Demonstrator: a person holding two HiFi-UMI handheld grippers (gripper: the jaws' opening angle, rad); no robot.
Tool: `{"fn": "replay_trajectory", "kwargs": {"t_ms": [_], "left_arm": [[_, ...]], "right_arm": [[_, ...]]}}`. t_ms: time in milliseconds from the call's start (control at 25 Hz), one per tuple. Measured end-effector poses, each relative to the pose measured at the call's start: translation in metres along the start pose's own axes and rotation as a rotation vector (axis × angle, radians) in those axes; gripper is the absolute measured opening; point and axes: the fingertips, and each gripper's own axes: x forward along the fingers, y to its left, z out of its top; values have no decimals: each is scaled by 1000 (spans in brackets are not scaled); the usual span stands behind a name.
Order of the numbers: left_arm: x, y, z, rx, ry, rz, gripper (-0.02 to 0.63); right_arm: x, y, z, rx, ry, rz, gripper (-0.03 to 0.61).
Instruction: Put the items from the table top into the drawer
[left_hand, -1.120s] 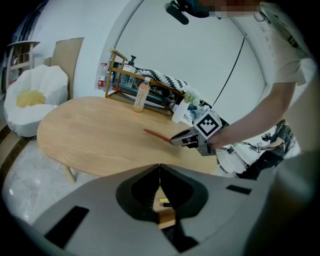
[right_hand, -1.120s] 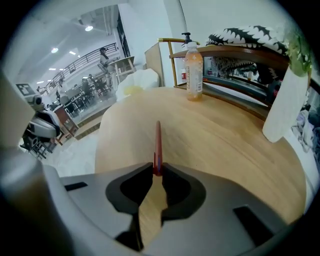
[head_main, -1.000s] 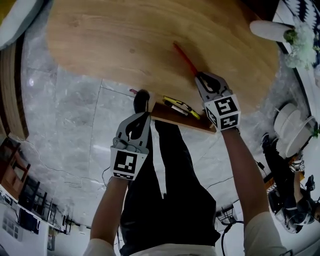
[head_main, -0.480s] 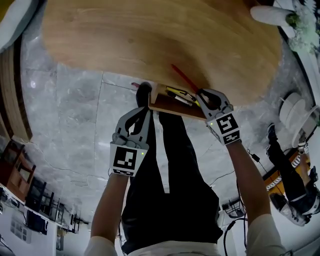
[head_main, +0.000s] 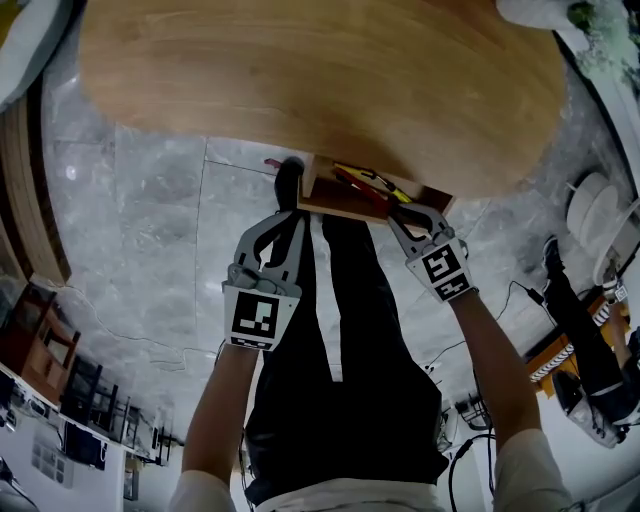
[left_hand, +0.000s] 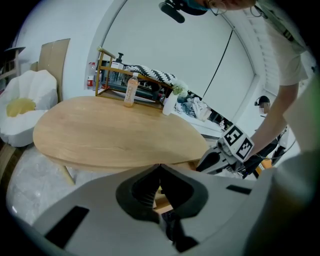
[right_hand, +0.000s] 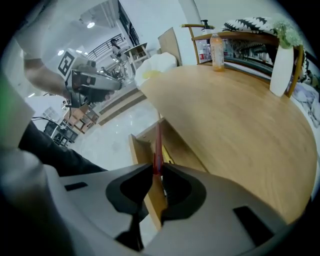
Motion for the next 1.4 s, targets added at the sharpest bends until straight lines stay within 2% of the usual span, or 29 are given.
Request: {"fn": "replay_trajectory", "kwargs": {"t_ms": [360,720,920,1040,1200,1400], "left_arm": [[4,-19,-9,25,20,-23,21],[6,-33,4,40,10,-37,21],[-6,-38,17,55,-3,-36,21],[-32,-44,33,59,-2,-36,21],[-78,-55,72,70,-17,-25,21],[-122,-54,129,121,-51,-2,21]], "right_arm": [[26,-39,-61,75,137,-100,75],[19,-55,-74,156,152,-164,83],[-5,-57,-63,165,114,-228,87],[-41,-42,-51,182,88,-251,89],[-116,-16,-14,221,-6,-281,89],[-205,0,45,273,-162,-362,89]]}}
